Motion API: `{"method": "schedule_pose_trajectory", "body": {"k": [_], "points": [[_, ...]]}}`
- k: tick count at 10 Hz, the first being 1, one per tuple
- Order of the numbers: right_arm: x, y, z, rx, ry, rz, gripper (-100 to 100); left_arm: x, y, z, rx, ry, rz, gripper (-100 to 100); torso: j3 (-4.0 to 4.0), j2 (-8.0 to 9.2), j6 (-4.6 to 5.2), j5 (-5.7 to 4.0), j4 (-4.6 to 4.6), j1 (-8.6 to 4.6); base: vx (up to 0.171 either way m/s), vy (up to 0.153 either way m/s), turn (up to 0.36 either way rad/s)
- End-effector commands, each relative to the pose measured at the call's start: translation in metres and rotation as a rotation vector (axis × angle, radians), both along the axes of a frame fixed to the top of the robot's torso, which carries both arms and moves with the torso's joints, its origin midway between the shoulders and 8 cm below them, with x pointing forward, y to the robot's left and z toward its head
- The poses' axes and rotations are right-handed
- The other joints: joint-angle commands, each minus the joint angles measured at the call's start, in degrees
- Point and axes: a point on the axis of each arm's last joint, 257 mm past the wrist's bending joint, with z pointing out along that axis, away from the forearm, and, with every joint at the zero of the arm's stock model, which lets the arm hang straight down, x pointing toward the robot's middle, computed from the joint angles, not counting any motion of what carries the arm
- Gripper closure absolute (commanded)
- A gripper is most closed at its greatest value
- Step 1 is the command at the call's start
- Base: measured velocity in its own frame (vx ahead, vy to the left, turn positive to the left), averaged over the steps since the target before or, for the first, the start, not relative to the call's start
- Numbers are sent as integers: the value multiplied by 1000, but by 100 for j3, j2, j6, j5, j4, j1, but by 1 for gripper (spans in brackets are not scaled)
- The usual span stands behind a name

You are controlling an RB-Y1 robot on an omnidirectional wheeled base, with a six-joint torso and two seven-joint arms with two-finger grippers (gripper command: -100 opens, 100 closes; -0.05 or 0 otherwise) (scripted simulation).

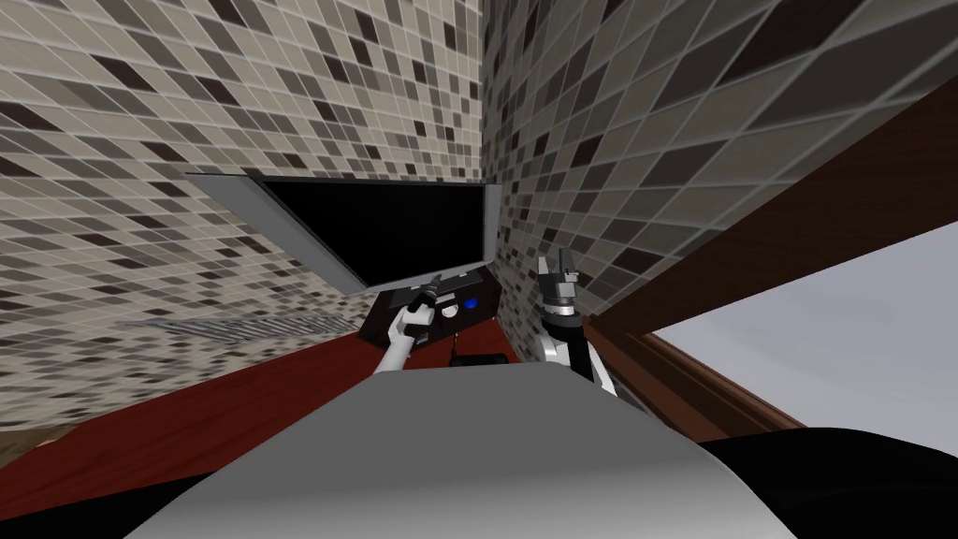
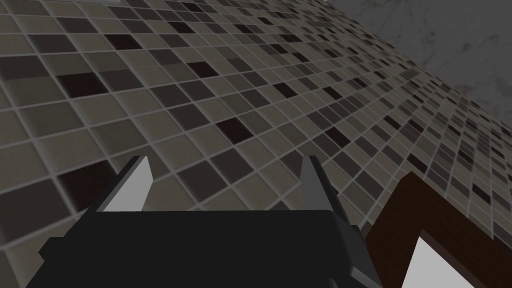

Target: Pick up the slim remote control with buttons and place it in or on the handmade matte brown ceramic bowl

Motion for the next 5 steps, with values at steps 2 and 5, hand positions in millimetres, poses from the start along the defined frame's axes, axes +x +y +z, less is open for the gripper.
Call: {"method": "schedule_pose_trajectory", "body": {"k": [2, 5], "points": [[0, 0, 0, 0, 0, 0, 0, 0, 2, -35, 5, 111, 12, -100, -2, -3, 1, 0, 0, 0, 38, -32, -12], [0, 0, 0, 0, 0, 0, 0, 1, 6, -60, 7, 200, 24, -100, 2, 2, 0, 2, 1, 8, 27, -18, -6]]}}
